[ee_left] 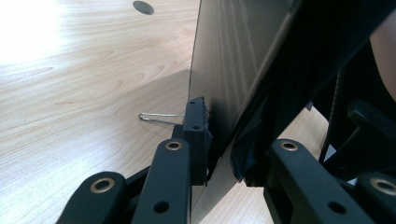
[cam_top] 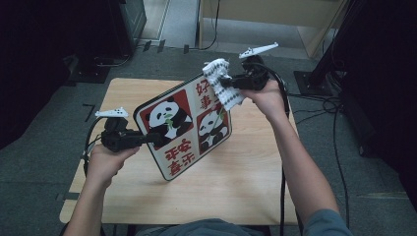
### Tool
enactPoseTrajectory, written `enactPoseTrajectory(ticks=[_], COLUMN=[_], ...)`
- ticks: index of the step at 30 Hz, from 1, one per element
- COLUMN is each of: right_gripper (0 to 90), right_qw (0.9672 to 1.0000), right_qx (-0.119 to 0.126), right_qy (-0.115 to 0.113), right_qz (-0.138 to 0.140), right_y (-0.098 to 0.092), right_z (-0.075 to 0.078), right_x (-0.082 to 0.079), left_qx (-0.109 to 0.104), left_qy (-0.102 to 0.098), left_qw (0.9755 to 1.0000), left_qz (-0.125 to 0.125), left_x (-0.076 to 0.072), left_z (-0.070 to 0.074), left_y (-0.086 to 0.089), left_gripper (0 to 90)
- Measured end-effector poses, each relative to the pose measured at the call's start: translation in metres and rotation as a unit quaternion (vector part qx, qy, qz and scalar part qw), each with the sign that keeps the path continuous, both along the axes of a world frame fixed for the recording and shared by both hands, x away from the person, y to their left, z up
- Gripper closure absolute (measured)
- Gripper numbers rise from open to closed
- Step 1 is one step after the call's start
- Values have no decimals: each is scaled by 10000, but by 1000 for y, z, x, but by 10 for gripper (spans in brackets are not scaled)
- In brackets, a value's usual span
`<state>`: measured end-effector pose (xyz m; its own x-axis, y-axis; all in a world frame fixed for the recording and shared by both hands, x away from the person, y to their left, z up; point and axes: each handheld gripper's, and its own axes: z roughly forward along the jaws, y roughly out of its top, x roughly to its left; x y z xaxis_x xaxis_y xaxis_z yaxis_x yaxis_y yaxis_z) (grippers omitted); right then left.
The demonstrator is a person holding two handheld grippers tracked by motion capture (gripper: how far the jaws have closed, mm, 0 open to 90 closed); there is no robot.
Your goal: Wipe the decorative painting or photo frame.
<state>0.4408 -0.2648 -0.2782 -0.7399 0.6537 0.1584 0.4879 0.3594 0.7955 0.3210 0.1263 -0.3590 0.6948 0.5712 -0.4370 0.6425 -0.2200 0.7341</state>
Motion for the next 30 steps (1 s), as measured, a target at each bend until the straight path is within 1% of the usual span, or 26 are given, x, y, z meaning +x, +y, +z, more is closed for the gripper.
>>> enactPoseTrajectory(ticks=[2,3,5,6,10,13,18,22,30], right_gripper=[777,777,777,777,777,777,776,776,775], right_qw=[10000,10000,10000,10000,10000,9999,9999,9999,9999], right_qx=[6,19,18,28,57,77,83,70,48], right_qy=[-19,-21,-6,5,49,82,45,84,47], right_qz=[28,40,60,63,49,60,84,87,104], right_y=[0,-1,-1,-2,-3,-3,-3,-3,-5], right_z=[-3,-5,-7,-10,-17,-21,-24,-27,-34], right_x=[-1,-2,-2,-2,-2,-3,-4,-6,-10], left_qx=[-17,-4,-7,-16,-1,-29,-17,-13,-15], left_qy=[22,-4,-5,-8,-22,29,6,-3,4], left_qw=[10000,10000,10000,10000,10000,10000,10000,10000,10000], left_qz=[14,20,13,8,-2,6,-6,-4,7], left_x=[0,-1,-1,0,0,0,0,0,0], left_z=[0,0,0,0,0,0,0,0,0], left_y=[0,0,0,0,0,0,0,0,0], left_gripper=[768,769,769,769,770,770,771,770,771])
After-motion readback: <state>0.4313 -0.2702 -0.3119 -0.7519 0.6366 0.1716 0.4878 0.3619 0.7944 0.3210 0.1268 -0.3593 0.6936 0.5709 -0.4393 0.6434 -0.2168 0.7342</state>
